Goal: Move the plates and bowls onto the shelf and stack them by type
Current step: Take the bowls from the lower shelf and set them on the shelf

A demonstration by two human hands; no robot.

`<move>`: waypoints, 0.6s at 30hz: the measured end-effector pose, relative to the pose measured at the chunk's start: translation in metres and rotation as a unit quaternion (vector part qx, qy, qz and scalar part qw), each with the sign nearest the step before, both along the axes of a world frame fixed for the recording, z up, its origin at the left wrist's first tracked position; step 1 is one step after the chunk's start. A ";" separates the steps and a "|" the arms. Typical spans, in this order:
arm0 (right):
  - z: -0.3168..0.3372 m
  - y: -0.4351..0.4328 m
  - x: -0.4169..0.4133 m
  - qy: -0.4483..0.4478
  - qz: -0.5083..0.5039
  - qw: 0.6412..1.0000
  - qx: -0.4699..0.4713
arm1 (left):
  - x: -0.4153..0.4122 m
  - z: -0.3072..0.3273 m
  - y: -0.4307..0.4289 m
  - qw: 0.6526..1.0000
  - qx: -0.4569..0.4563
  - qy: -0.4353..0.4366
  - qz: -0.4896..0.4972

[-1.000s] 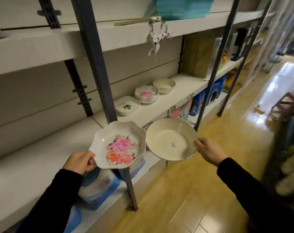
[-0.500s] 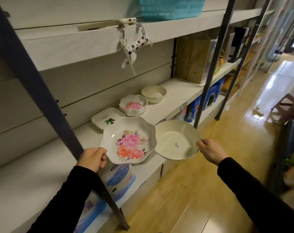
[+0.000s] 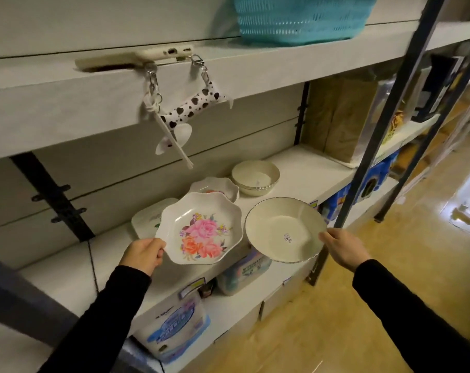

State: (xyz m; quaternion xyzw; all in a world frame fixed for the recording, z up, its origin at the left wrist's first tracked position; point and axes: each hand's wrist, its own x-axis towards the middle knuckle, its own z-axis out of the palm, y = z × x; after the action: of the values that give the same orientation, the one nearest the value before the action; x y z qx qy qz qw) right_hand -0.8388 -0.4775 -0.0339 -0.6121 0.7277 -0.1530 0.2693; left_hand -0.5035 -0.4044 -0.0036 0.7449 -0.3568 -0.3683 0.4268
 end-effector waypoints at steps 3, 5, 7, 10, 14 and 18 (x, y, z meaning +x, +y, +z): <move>-0.001 -0.041 -0.009 -0.007 0.042 0.999 -0.002 | -0.004 -0.006 -0.028 0.999 0.009 0.002 0.042; 0.000 -0.075 -0.016 -0.017 0.071 0.997 0.001 | -0.008 -0.011 -0.049 0.998 0.021 0.000 0.064; 0.002 -0.109 -0.025 -0.019 0.101 0.995 0.008 | -0.017 -0.013 -0.068 0.996 0.030 0.006 0.085; 0.004 -0.158 -0.036 -0.008 0.154 0.988 -0.002 | -0.028 -0.014 -0.095 0.991 0.035 0.021 0.129; 0.004 -0.206 -0.042 0.001 0.192 0.981 -0.011 | -0.033 -0.016 -0.123 0.986 0.057 0.020 0.158; 0.004 -0.237 -0.039 0.001 0.233 0.973 -0.005 | -0.029 -0.019 -0.146 0.981 0.086 0.008 0.174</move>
State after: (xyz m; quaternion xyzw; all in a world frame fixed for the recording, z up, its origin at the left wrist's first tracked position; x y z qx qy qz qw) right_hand -0.8776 -0.7150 -0.0304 -0.7662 0.5648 -0.0887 0.2934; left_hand -0.5322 -0.5505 -0.0222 0.8266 -0.1850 -0.3237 0.4215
